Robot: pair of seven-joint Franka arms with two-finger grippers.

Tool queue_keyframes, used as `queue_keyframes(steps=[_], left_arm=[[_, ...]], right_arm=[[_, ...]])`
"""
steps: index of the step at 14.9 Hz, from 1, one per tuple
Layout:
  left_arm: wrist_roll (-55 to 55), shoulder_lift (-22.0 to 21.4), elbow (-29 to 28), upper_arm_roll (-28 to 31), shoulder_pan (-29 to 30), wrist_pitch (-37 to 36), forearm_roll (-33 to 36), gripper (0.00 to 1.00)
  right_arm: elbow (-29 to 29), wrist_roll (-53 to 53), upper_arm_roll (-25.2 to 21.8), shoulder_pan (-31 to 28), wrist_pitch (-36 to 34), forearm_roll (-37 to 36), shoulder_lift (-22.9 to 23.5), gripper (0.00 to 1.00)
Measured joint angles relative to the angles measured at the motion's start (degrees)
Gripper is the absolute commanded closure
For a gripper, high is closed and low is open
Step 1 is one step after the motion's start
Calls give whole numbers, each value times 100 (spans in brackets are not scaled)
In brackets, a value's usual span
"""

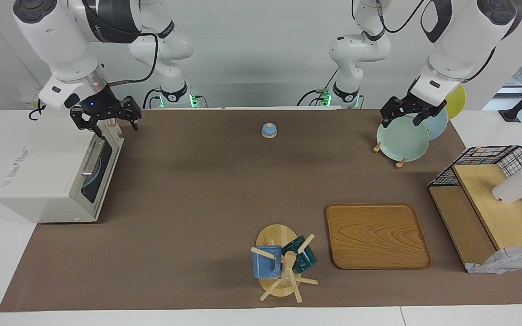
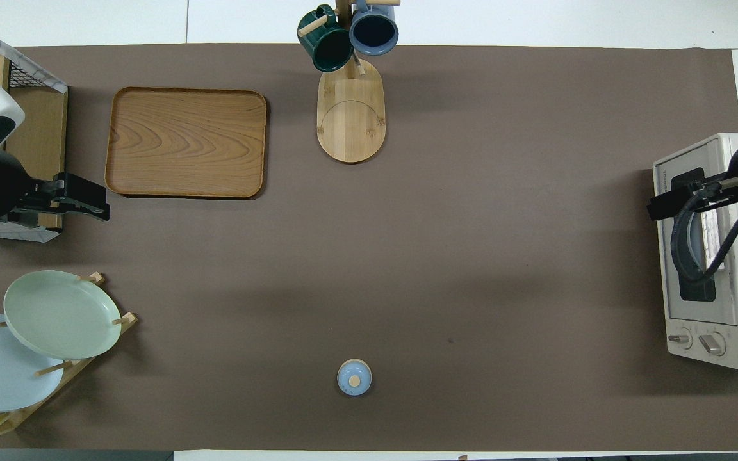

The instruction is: Put eggplant into oven

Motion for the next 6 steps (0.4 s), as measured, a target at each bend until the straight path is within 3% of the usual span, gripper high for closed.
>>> queue_keyframes(steps=[6], left_arm=[[0, 0, 0, 0, 0, 0, 0, 0]], right_arm=[[4, 154, 0, 5, -18, 17, 0, 0]])
